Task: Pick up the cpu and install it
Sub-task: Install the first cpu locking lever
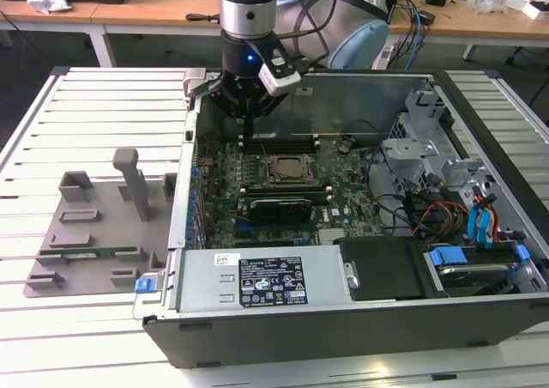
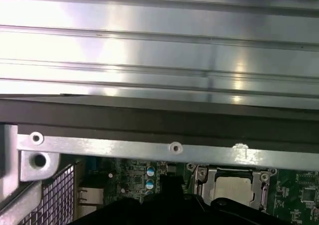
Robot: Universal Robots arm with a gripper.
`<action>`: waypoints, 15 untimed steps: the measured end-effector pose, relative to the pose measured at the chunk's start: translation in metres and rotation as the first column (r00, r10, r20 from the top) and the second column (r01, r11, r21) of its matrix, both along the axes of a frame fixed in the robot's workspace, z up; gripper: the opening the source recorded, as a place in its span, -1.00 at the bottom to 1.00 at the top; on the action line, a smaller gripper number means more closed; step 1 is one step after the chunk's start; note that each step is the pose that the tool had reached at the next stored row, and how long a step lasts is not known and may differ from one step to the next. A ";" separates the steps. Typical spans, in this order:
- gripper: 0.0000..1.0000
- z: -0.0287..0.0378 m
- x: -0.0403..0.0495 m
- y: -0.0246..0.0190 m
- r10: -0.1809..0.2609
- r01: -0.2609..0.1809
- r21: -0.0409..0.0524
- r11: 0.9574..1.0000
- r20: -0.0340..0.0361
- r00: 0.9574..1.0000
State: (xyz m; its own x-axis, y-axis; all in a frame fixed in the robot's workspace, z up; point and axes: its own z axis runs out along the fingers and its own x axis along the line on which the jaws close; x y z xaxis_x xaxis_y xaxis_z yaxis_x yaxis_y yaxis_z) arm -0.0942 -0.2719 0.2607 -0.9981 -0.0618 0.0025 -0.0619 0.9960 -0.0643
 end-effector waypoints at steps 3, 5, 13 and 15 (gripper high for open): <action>-0.79 -0.0001 0.0031 0.0000 0.001 -0.001 0.000 1.000 0.000 1.000; -0.79 -0.0001 0.0062 0.0000 0.001 -0.001 0.000 1.000 0.000 1.000; -0.79 -0.0001 0.0152 0.0000 0.001 -0.001 0.000 1.000 0.000 1.000; -0.79 -0.0001 0.0174 0.0000 0.001 -0.001 0.000 1.000 0.000 1.000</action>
